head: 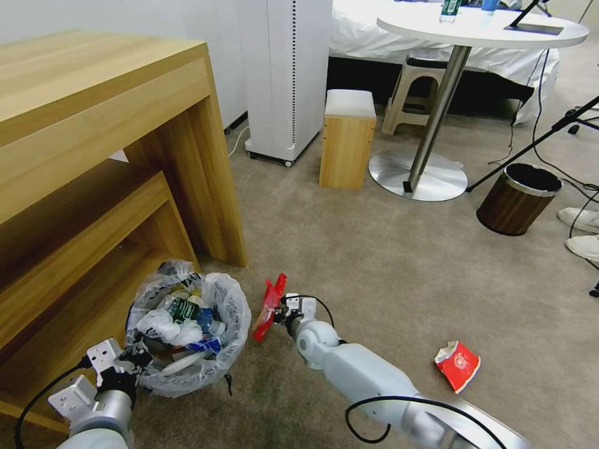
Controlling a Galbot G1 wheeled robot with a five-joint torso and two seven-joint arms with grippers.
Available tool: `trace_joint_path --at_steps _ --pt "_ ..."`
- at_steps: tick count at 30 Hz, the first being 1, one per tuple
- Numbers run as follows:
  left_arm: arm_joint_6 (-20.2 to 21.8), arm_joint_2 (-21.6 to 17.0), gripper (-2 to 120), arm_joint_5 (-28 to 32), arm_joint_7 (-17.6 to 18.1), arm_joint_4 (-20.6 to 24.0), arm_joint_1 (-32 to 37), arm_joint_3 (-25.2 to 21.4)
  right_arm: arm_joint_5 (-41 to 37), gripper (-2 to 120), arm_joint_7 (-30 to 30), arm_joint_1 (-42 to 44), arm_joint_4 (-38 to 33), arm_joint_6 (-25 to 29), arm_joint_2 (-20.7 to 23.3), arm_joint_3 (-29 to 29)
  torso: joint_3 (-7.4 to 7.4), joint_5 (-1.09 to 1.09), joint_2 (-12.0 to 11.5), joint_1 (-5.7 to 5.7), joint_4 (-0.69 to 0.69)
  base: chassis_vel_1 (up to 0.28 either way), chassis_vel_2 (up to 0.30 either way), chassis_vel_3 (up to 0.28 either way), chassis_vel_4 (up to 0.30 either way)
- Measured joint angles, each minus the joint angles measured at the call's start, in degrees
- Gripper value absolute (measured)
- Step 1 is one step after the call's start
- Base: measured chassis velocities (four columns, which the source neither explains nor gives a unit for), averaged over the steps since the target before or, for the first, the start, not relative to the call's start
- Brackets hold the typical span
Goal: Pick up the trash bin and place the garbage on the floor into it.
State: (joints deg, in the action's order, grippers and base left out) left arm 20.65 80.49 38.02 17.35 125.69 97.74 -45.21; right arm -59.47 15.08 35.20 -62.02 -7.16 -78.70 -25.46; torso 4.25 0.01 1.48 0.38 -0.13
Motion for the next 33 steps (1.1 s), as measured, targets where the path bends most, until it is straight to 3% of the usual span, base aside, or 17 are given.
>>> trace_joint_path --at_steps 7,19,25,33 --pt "0.0 -1.1 0 0.8 0.2 -1.9 -1.3 0.0 0.1 0 0.2 3.6 -15.8 2.2 8.1 2.7 0.00 0.01 0.0 0.00 0.01 0.000 0.000 0.000 0.000" --pt "0.0 -1.0 0 0.5 0.3 -3.0 -1.6 0.2 1.8 0 1.1 9.0 -32.9 5.2 19.3 7.0 0.00 0.01 0.0 0.00 0.00 0.000 0.000 0.000 0.000" --pt "0.0 -0.7 0 0.2 0.3 -2.6 -1.3 0.2 2.3 0 1.3 8.9 -40.0 6.1 21.0 7.1 0.00 0.01 0.0 0.00 0.00 0.000 0.000 0.000 0.000" --pt "0.0 0.0 0 -0.1 0.3 -1.1 -0.6 0.2 2.1 0 2.3 2.9 -46.8 6.4 20.5 1.5 0.00 -0.01 0.0 0.00 0.01 0.000 0.000 0.000 0.000"
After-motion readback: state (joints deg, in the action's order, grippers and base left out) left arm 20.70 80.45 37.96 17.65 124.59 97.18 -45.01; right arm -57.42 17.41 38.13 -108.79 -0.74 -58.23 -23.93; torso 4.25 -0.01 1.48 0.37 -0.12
